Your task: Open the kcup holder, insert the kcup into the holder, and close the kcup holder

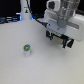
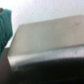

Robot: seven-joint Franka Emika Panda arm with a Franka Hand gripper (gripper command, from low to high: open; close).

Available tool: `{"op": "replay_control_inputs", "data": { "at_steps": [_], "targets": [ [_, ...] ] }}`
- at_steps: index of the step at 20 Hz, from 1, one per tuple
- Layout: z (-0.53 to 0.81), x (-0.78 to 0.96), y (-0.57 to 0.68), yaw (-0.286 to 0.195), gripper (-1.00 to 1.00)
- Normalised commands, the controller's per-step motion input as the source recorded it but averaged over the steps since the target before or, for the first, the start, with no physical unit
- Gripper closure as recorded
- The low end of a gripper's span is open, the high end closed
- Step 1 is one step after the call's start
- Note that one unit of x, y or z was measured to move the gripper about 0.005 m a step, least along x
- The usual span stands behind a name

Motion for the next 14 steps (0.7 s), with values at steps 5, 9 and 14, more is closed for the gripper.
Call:
{"op": "replay_control_inputs", "data": {
  "at_steps": [5,9,14],
  "targets": [
    [0.42,0.07,-0.43,-0.21,-1.0],
    [0.36,-0.01,-0.4,-0.277,-1.0],
    [0.29,-0.05,-0.37,-0.297,-1.0]
  ]
}}
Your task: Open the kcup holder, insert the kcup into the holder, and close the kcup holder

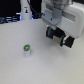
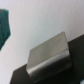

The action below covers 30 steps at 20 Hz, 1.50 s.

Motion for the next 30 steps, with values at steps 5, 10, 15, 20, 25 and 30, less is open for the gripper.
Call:
{"op": "replay_control_inputs", "data": {
  "at_steps": [5,10,15,20,25,30],
  "targets": [
    [0.14,-0.07,-0.43,-0.288,-1.0],
    [0.02,-0.1,-0.47,-0.281,-1.0],
    [0.0,-0.15,-0.43,-0.292,-1.0],
    [-0.07,-0.21,-0.43,-0.296,-1.0],
    [-0.2,-0.26,-0.42,-0.303,-1.0],
    [-0.28,-0.26,-0.42,-0.305,-1.0]
  ]
}}
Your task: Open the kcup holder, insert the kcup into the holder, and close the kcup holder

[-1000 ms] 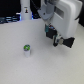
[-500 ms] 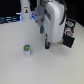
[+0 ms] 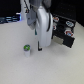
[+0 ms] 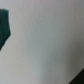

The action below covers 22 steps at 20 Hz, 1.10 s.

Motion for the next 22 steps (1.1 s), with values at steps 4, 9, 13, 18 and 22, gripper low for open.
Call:
{"op": "replay_control_inputs", "data": {
  "at_steps": [4,9,13,18,22],
  "targets": [
    [-0.31,-0.27,-0.42,-0.308,-1.0],
    [-0.35,-0.33,-0.43,-0.301,-1.0],
    [-0.38,-0.21,-0.44,-0.309,-1.0],
    [-0.36,-0.09,-0.36,-0.297,-1.0],
    [-0.24,-0.09,-0.17,-0.194,-1.0]
  ]
}}
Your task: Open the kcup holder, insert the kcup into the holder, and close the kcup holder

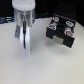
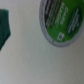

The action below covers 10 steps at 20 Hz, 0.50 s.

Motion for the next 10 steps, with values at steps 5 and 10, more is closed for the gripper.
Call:
{"op": "replay_control_inputs", "data": {
  "at_steps": [5,10],
  "targets": [
    [0.08,-0.09,0.14,0.0,-1.0],
    [0.08,-0.43,0.16,0.0,-1.0]
  ]
}}
